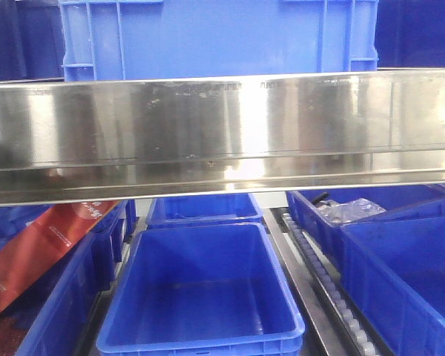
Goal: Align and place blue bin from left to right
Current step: 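Withdraw both grippers back from the placed bin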
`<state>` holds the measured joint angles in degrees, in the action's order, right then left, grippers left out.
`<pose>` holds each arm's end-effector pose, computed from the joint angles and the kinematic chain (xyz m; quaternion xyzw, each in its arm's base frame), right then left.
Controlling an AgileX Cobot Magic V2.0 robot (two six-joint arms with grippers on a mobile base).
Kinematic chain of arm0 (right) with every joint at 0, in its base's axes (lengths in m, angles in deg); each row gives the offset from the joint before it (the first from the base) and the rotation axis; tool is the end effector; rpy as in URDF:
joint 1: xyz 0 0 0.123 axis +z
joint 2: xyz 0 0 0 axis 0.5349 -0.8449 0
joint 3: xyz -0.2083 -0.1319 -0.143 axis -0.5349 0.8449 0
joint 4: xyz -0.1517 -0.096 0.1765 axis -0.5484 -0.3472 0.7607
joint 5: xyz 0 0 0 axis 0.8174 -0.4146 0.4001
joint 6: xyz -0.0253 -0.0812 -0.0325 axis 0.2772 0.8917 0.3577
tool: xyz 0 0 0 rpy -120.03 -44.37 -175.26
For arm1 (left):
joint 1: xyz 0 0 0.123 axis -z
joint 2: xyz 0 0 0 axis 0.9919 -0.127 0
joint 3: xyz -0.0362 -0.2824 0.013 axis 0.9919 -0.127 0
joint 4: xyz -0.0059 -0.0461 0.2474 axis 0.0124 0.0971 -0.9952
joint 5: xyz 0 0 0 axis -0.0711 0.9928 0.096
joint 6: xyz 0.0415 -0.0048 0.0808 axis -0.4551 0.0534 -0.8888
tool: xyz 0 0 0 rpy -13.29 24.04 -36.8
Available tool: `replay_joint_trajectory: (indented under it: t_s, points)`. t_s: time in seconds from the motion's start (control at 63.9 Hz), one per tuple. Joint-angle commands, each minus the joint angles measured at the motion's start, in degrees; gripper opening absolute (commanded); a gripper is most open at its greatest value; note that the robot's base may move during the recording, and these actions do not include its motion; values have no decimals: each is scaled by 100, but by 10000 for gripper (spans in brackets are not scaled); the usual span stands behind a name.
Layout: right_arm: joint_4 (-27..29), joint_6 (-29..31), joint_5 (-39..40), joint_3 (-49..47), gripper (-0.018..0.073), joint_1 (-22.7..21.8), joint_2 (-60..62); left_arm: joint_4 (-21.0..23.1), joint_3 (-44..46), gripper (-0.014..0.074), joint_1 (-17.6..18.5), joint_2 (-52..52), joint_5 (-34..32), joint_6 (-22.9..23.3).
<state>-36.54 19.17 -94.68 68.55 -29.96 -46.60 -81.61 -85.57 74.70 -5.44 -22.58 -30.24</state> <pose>0.0537 0.0029 0.2908 -0.0270 0.7083 0.0075 0.7054 0.0563 0.0084 0.2039 -0.0895 0.7056 0.0128 0.7029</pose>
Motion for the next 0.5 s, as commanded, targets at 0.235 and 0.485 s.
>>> replay_joint_trajectory:
  t_s: [0.235, 0.485]
  points:
    - [271, 17, 760, 1293, -162, -849, 824, 18, 12, -111, -26, 27, -132, -13]
    - [261, 17, 1025, 1902, -162, -849, 870, 18, 12, -111, -26, 27, -159, -13]
